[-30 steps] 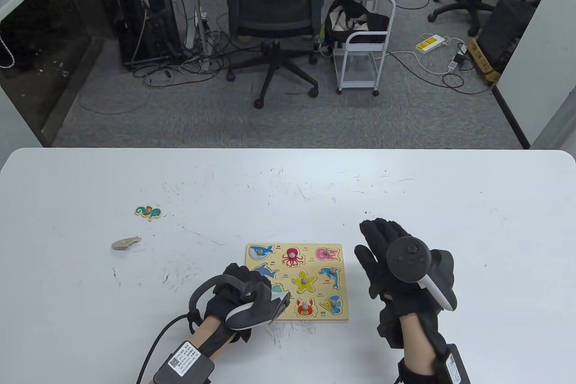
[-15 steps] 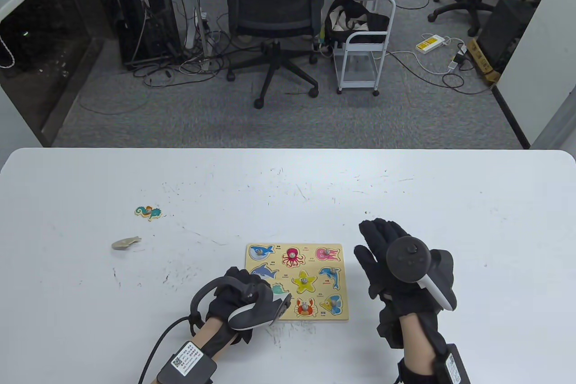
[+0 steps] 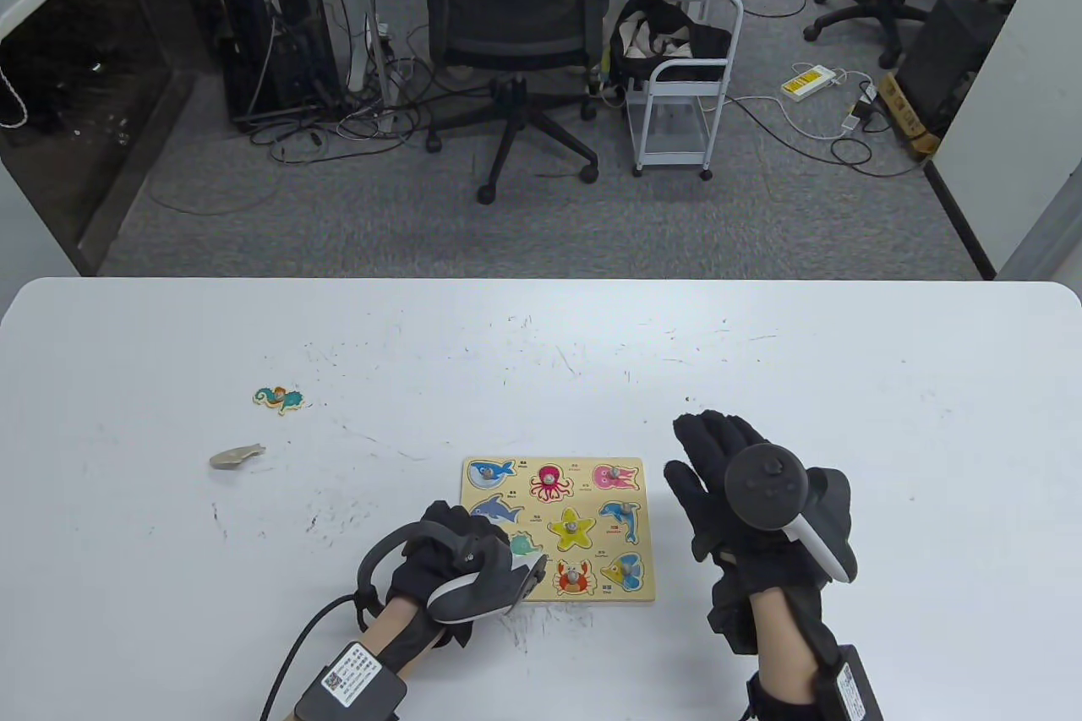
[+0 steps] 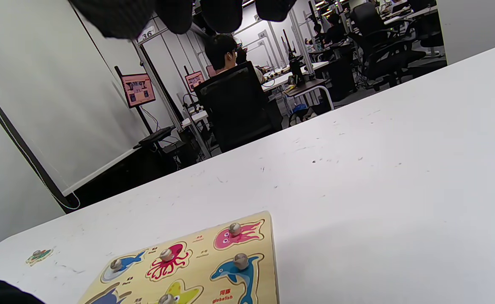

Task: Fit puzzle pieces into frame

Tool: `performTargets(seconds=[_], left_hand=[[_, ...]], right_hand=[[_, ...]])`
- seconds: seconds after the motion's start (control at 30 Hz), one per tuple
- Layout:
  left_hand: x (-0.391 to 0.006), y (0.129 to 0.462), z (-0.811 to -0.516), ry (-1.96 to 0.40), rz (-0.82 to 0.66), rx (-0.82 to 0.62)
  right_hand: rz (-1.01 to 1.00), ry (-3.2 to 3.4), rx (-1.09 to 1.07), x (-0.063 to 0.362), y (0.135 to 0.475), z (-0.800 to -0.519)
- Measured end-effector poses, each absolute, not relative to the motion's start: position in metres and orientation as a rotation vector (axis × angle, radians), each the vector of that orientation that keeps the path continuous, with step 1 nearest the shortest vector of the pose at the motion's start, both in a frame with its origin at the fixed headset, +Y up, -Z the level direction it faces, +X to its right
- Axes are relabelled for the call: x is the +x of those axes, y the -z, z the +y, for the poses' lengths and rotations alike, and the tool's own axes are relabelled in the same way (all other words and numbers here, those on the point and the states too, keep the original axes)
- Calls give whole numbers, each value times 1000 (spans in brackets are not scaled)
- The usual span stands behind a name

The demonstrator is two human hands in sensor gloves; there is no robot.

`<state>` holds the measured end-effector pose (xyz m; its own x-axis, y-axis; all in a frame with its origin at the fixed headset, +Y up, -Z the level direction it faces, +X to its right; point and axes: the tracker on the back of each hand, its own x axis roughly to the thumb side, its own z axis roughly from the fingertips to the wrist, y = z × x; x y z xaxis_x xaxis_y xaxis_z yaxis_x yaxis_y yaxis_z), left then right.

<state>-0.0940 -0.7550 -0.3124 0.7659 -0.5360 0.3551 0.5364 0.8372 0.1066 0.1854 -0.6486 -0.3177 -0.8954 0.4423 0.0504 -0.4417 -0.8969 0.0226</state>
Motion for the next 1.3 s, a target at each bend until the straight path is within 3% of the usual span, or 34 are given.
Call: performTargets(seconds=[0.57, 0.73, 1.07, 1.3], left_hand=[[-96, 311, -754, 575, -394, -16], [-107, 315, -740, 531, -357, -34], [-195, 350, -678, 444, 20, 0], [-277, 377, -668, 345, 294, -88]], right_hand=[[23, -2679, 82, 185, 318, -649], [19, -2673, 84, 185, 318, -648], [12, -2674, 82, 186, 318, -648], [13, -2681, 67, 186, 318, -648]])
